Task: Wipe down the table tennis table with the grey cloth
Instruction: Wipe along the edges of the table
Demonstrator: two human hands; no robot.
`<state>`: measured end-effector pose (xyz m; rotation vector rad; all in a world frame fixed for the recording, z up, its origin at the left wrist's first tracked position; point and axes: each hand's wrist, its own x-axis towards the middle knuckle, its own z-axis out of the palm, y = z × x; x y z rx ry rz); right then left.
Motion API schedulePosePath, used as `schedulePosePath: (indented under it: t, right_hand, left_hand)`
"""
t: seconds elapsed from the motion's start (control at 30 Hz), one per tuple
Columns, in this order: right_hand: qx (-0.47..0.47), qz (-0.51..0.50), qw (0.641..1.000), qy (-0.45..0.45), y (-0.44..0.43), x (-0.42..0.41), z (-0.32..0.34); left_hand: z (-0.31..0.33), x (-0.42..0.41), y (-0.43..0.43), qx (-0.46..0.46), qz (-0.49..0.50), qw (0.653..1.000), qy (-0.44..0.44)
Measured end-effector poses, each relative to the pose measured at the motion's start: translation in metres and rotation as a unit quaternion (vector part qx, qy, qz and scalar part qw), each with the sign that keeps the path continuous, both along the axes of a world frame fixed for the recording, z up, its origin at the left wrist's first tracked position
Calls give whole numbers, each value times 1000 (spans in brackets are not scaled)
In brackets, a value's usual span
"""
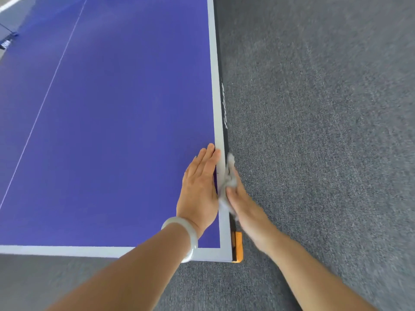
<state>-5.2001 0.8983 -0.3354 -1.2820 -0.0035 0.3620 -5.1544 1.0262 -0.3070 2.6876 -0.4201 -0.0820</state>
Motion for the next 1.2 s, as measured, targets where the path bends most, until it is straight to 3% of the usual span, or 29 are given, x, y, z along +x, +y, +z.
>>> schedulePosePath:
  t: [0.17,0.37,0.57,0.67,0.77,1.03,1.2]
  right_hand:
    - [-3,-50,994,98,0,62,7]
    - [-8,-2,995,99,6,-17,6]
    - [-48,-22,992,110,-1,81,7]
    - [-11,-60,990,130,-5,117,1]
    - [-6,-53,985,166,-3,123,-10]
    - [-88,-58,982,159,-1,127,-13]
    - [-84,-53,984,150,-3,126,-11]
  left_hand:
    - [1,0,0,1,5,1000,4]
    - [2,1,-2,18,10,1000,4]
    - [5,0,-6,46,25,999,11]
    - [6,0,-8,57,33,998,20]
    - [8,-1,-10,71,35,996,28]
    - [13,6,-9,110,-4,994,11]
    - [24,64,-3,33,3,999,-35]
